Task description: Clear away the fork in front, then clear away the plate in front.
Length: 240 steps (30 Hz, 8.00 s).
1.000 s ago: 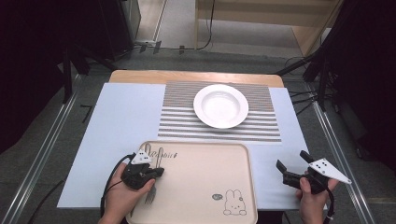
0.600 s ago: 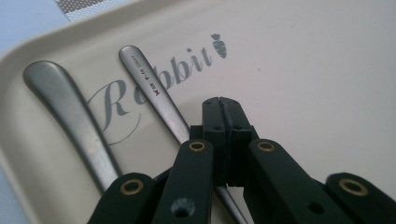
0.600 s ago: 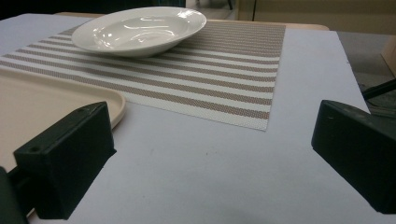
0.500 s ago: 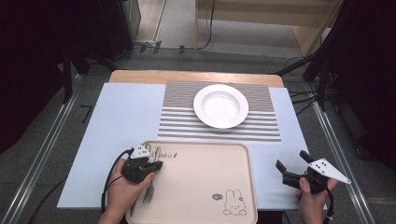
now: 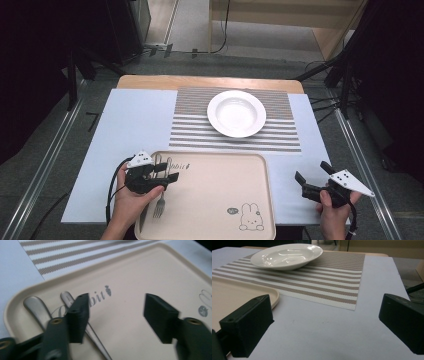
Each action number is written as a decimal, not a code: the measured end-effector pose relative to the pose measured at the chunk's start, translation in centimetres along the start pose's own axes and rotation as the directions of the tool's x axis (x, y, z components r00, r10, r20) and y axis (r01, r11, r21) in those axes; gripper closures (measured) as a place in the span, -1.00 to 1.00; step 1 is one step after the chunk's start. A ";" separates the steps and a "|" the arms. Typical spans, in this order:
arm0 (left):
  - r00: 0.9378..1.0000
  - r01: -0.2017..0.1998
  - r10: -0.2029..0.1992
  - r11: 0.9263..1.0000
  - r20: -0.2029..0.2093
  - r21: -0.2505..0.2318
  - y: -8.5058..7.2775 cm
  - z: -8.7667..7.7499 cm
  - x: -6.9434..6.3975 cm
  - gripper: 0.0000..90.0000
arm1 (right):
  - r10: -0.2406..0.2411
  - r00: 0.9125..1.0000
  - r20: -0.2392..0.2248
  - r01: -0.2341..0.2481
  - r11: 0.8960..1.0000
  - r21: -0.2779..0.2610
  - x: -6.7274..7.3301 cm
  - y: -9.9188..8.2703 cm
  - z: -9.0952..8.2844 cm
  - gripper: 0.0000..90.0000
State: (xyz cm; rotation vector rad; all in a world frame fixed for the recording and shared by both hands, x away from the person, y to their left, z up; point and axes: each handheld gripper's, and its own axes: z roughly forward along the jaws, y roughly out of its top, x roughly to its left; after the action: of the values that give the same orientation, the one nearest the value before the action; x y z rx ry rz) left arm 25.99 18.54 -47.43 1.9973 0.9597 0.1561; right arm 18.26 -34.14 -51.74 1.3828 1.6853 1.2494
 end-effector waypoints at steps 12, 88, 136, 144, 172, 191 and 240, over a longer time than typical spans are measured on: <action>0.997 0.048 -0.041 0.993 0.066 -0.104 1.5 -1.1 0.6 -1.00 | -0.005 1.000 0.001 0.005 1.000 -0.003 0.1 0.0 0.0 -1.00; 0.993 -0.006 0.010 0.999 0.114 -0.041 14.5 11.5 2.1 -1.00 | -0.024 0.999 -0.038 0.022 0.998 -0.058 0.3 -0.2 -0.3 -1.00; 0.975 0.224 -0.224 0.972 0.001 0.070 15.1 20.3 5.3 -0.50 | -0.031 0.998 -0.046 0.028 0.998 -0.062 0.2 -0.3 -0.1 -1.00; 0.961 0.274 -0.276 0.958 0.009 0.088 15.1 21.3 5.2 -0.31 | -0.033 0.998 -0.047 0.031 0.998 -0.055 0.3 -0.3 0.0 -1.00; 0.943 0.333 -0.331 0.942 -0.035 0.047 14.8 21.4 5.5 0.38 | -0.034 0.999 -0.042 0.032 0.998 -0.048 0.3 -0.3 0.1 -1.00; 0.958 0.280 -0.281 0.960 0.060 0.021 15.1 21.0 3.7 0.77 | -0.045 0.998 -0.037 0.043 0.998 -0.044 0.4 -0.3 0.1 -1.00; 0.929 0.358 -0.347 0.931 0.128 -0.077 14.7 13.6 4.8 0.83 | -0.050 0.998 -0.027 0.049 0.998 -0.041 0.5 -0.4 0.2 -1.00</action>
State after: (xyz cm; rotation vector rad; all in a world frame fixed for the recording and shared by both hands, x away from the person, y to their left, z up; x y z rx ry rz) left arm 43.72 8.27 -45.44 1.6922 1.1957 -0.1061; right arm 18.12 -33.59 -52.07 1.2979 1.6937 1.2738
